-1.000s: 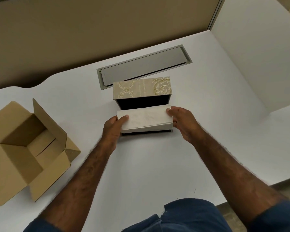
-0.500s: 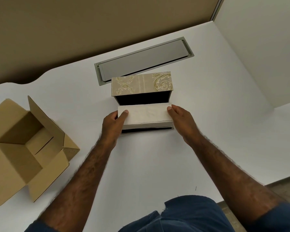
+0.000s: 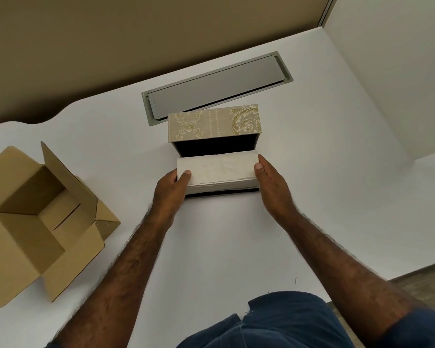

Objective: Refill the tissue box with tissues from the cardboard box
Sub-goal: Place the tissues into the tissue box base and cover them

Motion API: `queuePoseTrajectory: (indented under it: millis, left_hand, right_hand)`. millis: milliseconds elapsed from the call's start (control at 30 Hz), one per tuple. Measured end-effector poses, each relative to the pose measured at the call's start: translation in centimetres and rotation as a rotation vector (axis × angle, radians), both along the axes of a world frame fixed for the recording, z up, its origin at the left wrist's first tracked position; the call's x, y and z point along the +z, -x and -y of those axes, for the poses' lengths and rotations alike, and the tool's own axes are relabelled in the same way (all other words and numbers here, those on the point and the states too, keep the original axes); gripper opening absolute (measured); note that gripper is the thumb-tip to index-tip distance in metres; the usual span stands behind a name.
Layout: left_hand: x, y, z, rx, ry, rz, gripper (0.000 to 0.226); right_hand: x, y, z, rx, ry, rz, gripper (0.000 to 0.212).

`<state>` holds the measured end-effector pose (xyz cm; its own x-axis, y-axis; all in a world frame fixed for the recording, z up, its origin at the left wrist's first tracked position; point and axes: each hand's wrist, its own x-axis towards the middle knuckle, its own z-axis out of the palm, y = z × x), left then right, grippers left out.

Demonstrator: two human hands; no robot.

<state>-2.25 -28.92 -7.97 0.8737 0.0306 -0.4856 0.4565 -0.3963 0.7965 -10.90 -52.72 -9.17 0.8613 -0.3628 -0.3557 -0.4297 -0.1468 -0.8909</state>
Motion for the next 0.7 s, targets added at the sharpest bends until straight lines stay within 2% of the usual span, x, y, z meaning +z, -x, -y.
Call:
queuePoseTrajectory:
  millis: [167, 300, 400, 600, 700]
  left_hand:
    - [0.5, 0.4, 0.4, -0.123, -0.139, 0.091, 0.028]
    - [0.6, 0.0, 0.9, -0.184, -0.240, 0.064, 0.047]
    - [0.3, -0.2, 0.7, -0.186, -0.239, 0.053, 0.049]
    - [0.6, 0.5, 0.6, -0.167, -0.149, 0.075, 0.045]
    - [0.6, 0.8, 0.4, -0.164, -0.118, 0.104, 0.042]
  right_hand:
    - [-0.2, 0.4, 0.1, 0.048, 0.009, 0.058, 0.048]
    - [-0.4, 0.8, 0.1, 0.088, 0.032, 0.064, 0.053]
    - [-0.4, 1.1, 0.1, 0.120, 0.013, 0.084, 0.057]
    - [-0.2, 1.4, 0.6, 0.209, 0.035, 0.089, 0.085]
    - [-0.3, 1.3, 0.7, 0.218, 0.021, 0.096, 0.091]
